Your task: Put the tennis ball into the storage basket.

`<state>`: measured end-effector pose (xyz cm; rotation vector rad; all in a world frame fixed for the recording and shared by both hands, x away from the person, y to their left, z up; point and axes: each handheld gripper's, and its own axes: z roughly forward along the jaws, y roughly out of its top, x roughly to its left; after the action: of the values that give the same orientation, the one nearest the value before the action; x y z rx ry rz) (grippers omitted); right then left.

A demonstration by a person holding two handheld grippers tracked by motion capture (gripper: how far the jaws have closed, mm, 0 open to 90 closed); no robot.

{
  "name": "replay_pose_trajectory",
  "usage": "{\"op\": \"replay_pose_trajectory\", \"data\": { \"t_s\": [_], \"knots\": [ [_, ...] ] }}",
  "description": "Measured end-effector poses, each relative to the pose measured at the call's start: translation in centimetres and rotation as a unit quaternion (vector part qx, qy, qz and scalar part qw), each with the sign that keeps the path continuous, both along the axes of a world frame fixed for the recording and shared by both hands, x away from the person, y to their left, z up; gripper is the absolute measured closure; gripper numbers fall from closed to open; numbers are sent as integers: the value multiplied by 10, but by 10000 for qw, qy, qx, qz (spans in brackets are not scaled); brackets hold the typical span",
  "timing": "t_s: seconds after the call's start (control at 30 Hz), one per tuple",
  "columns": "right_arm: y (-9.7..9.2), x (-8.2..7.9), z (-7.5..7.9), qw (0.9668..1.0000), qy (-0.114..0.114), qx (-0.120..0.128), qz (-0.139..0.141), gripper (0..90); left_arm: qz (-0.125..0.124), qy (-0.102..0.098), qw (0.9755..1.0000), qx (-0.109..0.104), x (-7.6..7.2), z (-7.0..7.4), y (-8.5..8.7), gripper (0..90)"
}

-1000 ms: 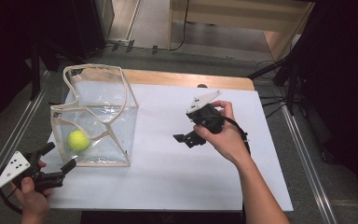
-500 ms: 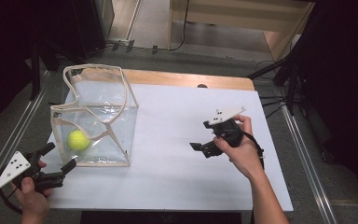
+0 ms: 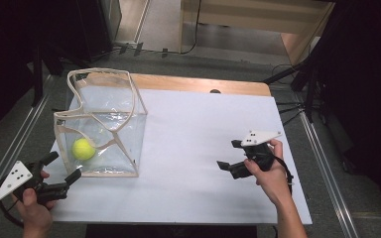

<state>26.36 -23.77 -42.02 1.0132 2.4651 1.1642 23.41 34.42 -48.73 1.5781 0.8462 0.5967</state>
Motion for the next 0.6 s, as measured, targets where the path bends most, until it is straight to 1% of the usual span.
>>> {"op": "replay_pose_trajectory", "data": {
  "t_s": [0.23,0.3,0.43,0.47,0.53,0.6],
  "knots": [
    [-19,-12,-17,9996,-112,115,-230,103,-7,-9,10000,8,0,0,0,0],
    [-24,-15,-22,9993,-123,189,-297,103,-6,-13,10000,5,0,0,0,0],
    [-37,-21,-33,9982,-159,334,-465,103,-14,-12,10000,11,0,0,0,0],
    [-39,-22,-36,9979,-197,355,-501,103,-27,-17,10000,10,0,0,0,0],
    [-45,-26,-40,9969,-223,476,-591,103,-23,-23,10000,24,0,0,0,0],
    [-52,-30,-46,9958,-317,532,-676,103,-14,-13,10000,25,-1,0,0,0]
  ]
}}
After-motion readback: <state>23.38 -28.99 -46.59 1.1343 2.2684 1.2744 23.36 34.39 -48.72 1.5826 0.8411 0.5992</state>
